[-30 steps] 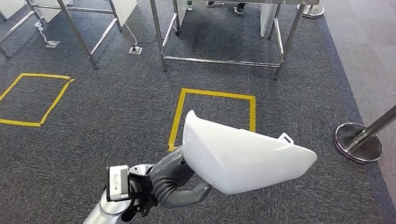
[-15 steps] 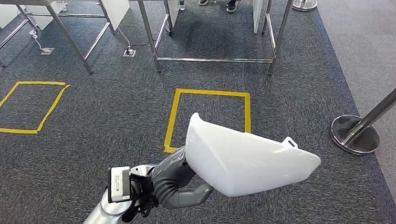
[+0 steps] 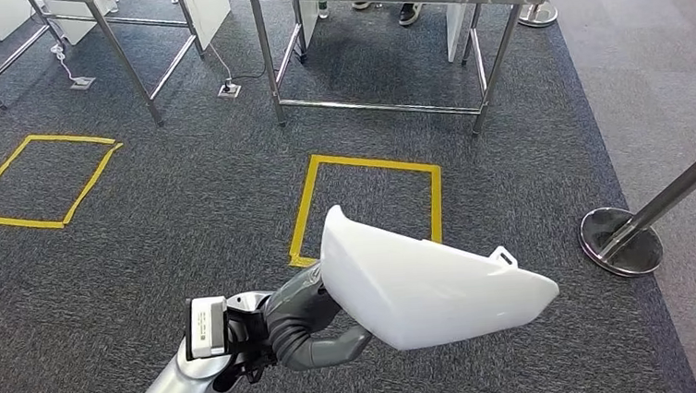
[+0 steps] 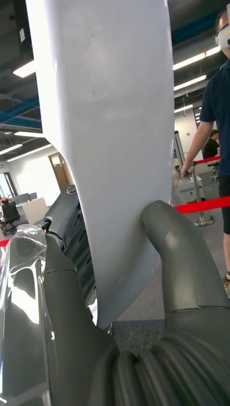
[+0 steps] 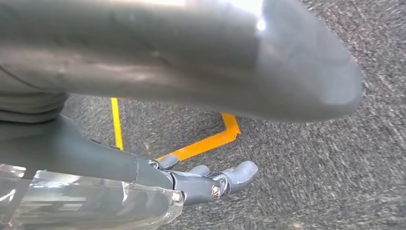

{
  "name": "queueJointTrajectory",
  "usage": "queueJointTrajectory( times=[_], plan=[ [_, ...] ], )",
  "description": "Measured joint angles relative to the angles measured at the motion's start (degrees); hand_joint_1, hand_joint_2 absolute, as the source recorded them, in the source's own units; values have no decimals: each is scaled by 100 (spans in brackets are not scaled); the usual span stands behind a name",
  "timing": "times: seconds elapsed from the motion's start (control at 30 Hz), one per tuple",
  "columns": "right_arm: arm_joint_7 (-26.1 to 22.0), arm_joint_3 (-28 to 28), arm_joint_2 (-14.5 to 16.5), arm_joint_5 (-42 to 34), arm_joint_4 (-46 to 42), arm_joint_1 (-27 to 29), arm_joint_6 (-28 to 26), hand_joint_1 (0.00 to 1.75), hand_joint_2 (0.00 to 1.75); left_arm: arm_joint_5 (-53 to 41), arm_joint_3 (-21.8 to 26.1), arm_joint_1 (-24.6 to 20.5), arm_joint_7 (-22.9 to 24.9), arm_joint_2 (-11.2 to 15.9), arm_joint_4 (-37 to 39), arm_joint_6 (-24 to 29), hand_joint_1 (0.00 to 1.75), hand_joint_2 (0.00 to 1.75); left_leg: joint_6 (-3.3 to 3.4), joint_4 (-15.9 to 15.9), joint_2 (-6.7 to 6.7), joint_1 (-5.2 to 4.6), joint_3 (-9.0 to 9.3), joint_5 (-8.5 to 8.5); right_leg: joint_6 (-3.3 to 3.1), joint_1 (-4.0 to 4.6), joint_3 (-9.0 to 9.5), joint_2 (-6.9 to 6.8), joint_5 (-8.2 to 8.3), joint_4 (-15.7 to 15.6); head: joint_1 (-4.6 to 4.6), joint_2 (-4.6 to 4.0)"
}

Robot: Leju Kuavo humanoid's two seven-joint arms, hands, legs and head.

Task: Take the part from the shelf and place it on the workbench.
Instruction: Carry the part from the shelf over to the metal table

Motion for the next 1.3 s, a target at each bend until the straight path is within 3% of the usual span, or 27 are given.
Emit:
queueJointTrajectory(
  times=[0.03, 0.07, 0.1, 0.17, 0.2, 0.33, 0.4, 0.47, 0.5, 0.53, 0.57, 0.63, 0.7, 0.77, 0.87, 0.9, 0.97, 1.0, 1.03, 1.07, 1.1, 1.17, 1.23, 1.3],
  plan=[
    [0, 1, 0, 1, 0, 7, 0, 0, 0, -2, -2, 5, 0, 1, 0, 0, 175, 175, -7, 3, 0, 6, 5, -4, 12, -11, 0, -1, 56, 7, 2, 0],
    [-1, 2, -4, 7, 0, 13, 0, 0, 0, -3, -3, 6, 0, 1, 0, -1, 175, 175, -23, 11, -1, 17, 15, -14, 23, -26, 119, -3, 217, -233, 1, 0],
    [-2, 3, -10, 15, 0, 14, 0, 0, 0, -5, -3, 7, 0, 0, 0, -2, 175, 175, -51, 29, -2, 31, 26, -32, 37, -47, 325, -13, 435, -656, 3, 0],
    [-5, 5, -9, 33, 3, 2, 0, 0, 0, -8, -1, 4, 0, -1, 0, -5, 175, 175, -133, 88, -3, 25, 17, -83, 34, -63, 676, -21, 681, -1377, 10, 0],
    [-7, 6, -4, 39, 6, -2, 0, 0, 0, -10, 0, 2, -1, -1, 0, -7, 175, 175, -169, 115, -4, 13, 2, -100, 5, -62, 747, -16, 705, -1537, 8, 0],
    [-9, 6, 8, 52, 15, 2, 0, 0, 0, -15, 3, -7, -2, -2, -3, -9, 175, 175, -254, 197, -40, 25, -56, -170, -186, -43, 746, 25, 664, -1543, -17, 0],
    [-9, 6, 1, 52, 15, -7, 0, 0, 0, -15, 7, -11, -2, -1, -5, -9, 175, 175, -293, 640, -133, 39, -285, -407, -254, -48, 759, 35, 657, -1548, -28, 0],
    [-5, 6, -4, 52, 15, -12, 0, 0, 0, -15, 9, -8, -2, 2, -2, -12, 175, 175, -299, 1465, -196, 40, -736, -720, -289, -32, 758, 43, 644, -1546, -34, 0],
    [-2, 6, -5, 52, 15, -12, 0, 0, 0, -15, 8, -4, -2, 3, 1, -14, 175, 175, -294, 1782, -204, 40, -932, -786, -297, -20, 761, 49, 639, -1545, -36, 0],
    [2, 6, -5, 52, 15, -12, 0, 0, 0, -15, 9, -2, -2, 4, 4, -15, 175, 175, -280, 1897, -206, 39, -1033, -746, -302, -9, 767, 58, 634, -1545, -35, 0],
    [4, 7, -5, 53, 15, -14, 0, 0, 0, -15, 11, -1, -2, 4, 5, -16, 175, 175, -259, 1772, -208, 37, -1011, -599, -304, 1, 778, 72, 629, -1546, -36, 0],
    [4, 8, -2, 58, 16, -26, 0, 0, 0, -15, 21, -5, -2, 4, 5, -17, 175, 175, -175, 998, -235, 15, -679, -171, -297, 9, 807, 105, 617, -1548, -34, 0],
    [4, 9, 0, 65, 17, -34, 0, 0, 0, -15, 32, -16, -2, 2, 4, -17, 175, 175, -114, 356, -264, -24, -379, 35, -258, 13, 806, 133, 599, -1548, -32, 0],
    [5, 10, 4, 70, 18, -31, 0, 0, 0, -15, 42, -23, -2, 2, 4, -18, 175, 175, -105, 221, -267, -56, -318, 19, -189, 0, 797, 144, 589, -1563, -35, 0],
    [5, 10, 5, 70, 22, -38, 0, 0, 0, -15, 51, -30, -8, -13, 1, -27, 175, 175, -46, 150, -245, -26, -232, 45, -104, -14, 756, 114, 509, -1437, -32, 0],
    [4, 10, -1, 69, 23, -41, 0, 0, 0, -15, 52, -33, -13, -21, 2, -34, 175, 175, -21, 127, -233, -8, -195, 47, -85, -12, 643, 100, 399, -1204, -27, 0],
    [3, 10, -8, 68, 24, -38, 0, 0, 0, -18, 49, -29, -22, -28, 16, -46, 175, 175, 13, 125, -217, -7, -167, 17, -47, -8, 236, 86, 112, -464, -20, 0],
    [2, 10, -7, 68, 25, -32, 0, 0, 0, -20, 48, -25, -24, -28, 31, -50, 175, 175, 19, 126, -213, -8, -153, -1, -32, -9, 30, 85, 32, -134, -22, 0],
    [2, 10, -3, 68, 26, -24, 0, 0, 0, -22, 47, -21, -26, -28, 44, -52, 175, 175, 17, 127, -212, -8, -131, -25, -24, -11, -92, 82, 53, 17, -19, 0],
    [2, 10, -1, 68, 26, -17, 0, 0, 0, -22, 47, -19, -28, -28, 55, -54, 175, 175, 8, 128, -211, -5, -96, -54, -23, -14, -93, 77, 188, -71, -19, 0],
    [2, 10, -4, 67, 27, -14, 0, 0, 0, -23, 47, -19, -30, -30, 62, -57, 175, 175, -7, 129, -211, -1, -48, -90, -27, -17, 24, 65, 403, -383, -19, 0],
    [1, 10, -11, 67, 27, -16, 0, 0, 0, -23, 48, -24, -32, -33, 64, -61, 175, 175, -61, 133, -204, -8, 39, -180, -45, -14, 398, 23, 761, -1189, -18, 0],
    [0, 10, -10, 64, 28, -27, 0, 0, 0, -23, 48, -34, -33, -42, 65, -61, 175, 175, -126, 132, -197, -28, 72, -256, -106, 6, 592, 10, 813, -1543, -25, 0],
    [0, 10, -5, 61, 28, -32, 0, 0, 0, -23, 47, -46, -33, -54, 64, -63, 175, 175, -184, 107, -194, -28, 99, -304, -195, 24, 622, 27, 752, -1541, -33, 0]
  ],
)
